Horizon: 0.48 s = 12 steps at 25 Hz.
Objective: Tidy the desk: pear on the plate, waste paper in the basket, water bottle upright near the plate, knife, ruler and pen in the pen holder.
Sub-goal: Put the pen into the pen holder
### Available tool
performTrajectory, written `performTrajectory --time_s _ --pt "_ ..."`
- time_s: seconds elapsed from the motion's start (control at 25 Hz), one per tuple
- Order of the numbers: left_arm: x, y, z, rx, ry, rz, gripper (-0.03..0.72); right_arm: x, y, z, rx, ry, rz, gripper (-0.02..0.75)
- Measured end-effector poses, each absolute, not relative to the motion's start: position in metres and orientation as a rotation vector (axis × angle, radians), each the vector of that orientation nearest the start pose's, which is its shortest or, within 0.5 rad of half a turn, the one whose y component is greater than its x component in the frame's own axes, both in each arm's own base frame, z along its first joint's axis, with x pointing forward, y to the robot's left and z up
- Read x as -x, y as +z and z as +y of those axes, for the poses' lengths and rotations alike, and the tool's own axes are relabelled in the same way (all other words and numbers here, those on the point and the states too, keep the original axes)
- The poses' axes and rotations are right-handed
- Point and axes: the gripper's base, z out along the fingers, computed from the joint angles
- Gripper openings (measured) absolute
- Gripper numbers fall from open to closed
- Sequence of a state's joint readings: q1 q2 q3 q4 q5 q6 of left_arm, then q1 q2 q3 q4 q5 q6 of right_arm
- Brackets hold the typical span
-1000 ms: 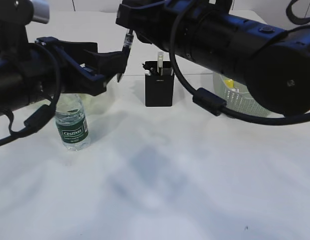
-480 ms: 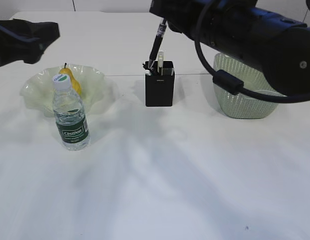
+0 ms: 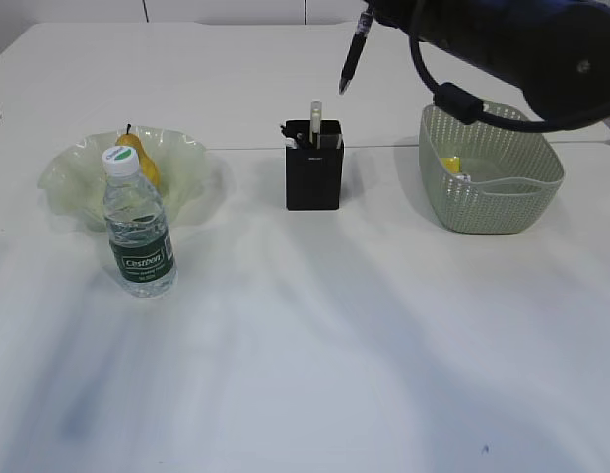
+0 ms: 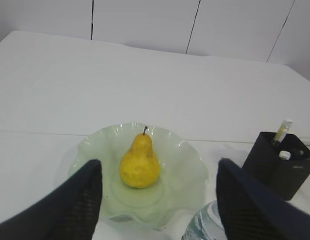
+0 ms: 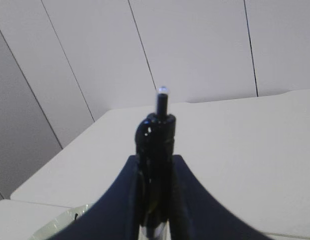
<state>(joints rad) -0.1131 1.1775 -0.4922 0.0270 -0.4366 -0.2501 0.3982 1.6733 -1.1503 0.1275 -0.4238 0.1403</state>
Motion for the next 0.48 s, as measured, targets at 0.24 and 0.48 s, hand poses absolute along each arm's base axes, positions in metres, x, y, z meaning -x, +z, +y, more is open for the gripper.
performTrajectory --time_s 0.24,0.48 --pt "-0.220 0.258 -0.026 0.090 -0.261 1.723 0.507 -0.405 0.296 0.164 0.196 0.395 1.638 0.093" --pt "-0.209 0.272 -0.025 0.047 -0.232 1.662 0.507 -0.452 0.278 0.153 0.161 0.340 1.655 0.093"
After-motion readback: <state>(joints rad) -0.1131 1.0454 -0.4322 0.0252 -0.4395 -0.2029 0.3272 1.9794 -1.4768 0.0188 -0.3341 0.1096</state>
